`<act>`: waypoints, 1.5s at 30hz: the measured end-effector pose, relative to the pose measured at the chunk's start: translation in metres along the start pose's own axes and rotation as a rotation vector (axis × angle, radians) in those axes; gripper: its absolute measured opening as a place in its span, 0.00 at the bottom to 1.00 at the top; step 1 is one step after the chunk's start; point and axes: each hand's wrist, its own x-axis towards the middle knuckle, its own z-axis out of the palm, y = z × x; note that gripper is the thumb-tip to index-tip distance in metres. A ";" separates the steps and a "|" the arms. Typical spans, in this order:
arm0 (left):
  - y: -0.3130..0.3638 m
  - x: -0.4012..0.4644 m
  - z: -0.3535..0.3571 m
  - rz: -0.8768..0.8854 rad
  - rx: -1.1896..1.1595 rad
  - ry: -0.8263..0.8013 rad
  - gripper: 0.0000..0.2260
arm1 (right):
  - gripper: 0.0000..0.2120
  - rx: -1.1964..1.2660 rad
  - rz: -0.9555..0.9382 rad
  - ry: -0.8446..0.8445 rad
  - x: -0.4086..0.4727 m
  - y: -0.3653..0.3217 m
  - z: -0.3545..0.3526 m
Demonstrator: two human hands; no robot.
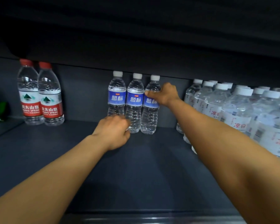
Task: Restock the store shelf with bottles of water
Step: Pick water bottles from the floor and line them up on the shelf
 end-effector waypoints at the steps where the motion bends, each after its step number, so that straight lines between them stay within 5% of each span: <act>1: 0.001 0.000 0.000 0.000 -0.002 0.000 0.15 | 0.25 0.007 0.001 -0.014 0.000 0.001 0.000; 14: 0.004 -0.004 -0.003 0.037 -0.014 0.010 0.14 | 0.17 0.084 -0.045 -0.093 -0.001 0.009 0.002; 30: 0.009 -0.020 -0.018 0.030 0.016 -0.006 0.13 | 0.21 0.112 -0.078 -0.177 -0.026 0.017 -0.002; 37: 0.033 -0.062 -0.054 -0.011 0.037 -0.002 0.13 | 0.23 -0.272 -0.266 -0.252 -0.112 0.004 -0.027; 45: 0.095 -0.157 -0.104 -0.006 0.043 -0.021 0.14 | 0.22 -0.436 -0.426 -0.300 -0.278 -0.009 -0.085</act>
